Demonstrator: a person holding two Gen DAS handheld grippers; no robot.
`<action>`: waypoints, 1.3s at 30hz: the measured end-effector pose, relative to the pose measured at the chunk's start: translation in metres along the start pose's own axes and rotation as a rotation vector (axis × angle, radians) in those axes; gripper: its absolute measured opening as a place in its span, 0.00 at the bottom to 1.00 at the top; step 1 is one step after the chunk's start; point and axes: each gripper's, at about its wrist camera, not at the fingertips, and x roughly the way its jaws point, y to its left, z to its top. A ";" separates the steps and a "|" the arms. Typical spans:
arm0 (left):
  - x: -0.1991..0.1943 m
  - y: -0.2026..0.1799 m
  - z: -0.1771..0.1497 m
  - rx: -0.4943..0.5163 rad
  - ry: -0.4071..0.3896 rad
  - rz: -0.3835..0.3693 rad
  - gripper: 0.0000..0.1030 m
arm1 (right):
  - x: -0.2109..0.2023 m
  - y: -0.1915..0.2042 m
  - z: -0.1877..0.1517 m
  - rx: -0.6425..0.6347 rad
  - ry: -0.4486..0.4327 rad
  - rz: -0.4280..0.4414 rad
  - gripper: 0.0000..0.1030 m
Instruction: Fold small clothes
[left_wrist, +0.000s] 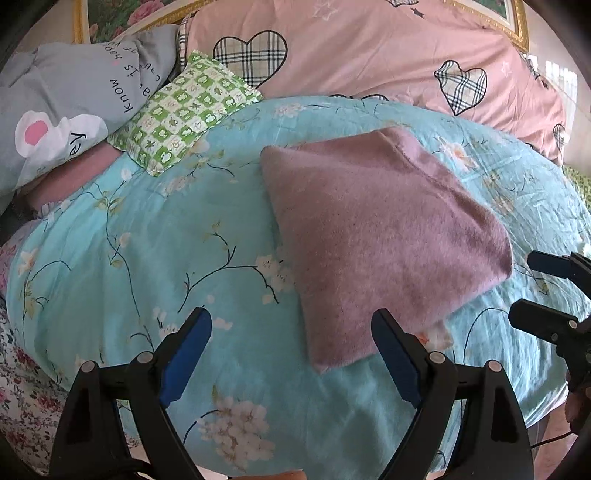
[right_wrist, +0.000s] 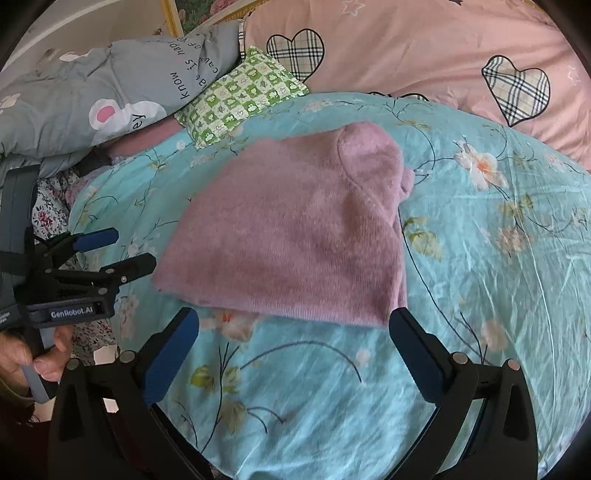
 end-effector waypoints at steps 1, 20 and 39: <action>0.001 0.000 0.001 0.002 0.003 0.004 0.86 | 0.002 0.000 0.002 0.000 0.002 0.004 1.00; 0.023 0.008 0.019 -0.006 0.057 0.014 0.88 | 0.024 -0.002 0.034 -0.031 0.069 0.045 1.00; 0.020 0.006 0.028 -0.028 0.038 -0.003 0.88 | 0.031 -0.005 0.052 -0.030 0.072 0.054 1.00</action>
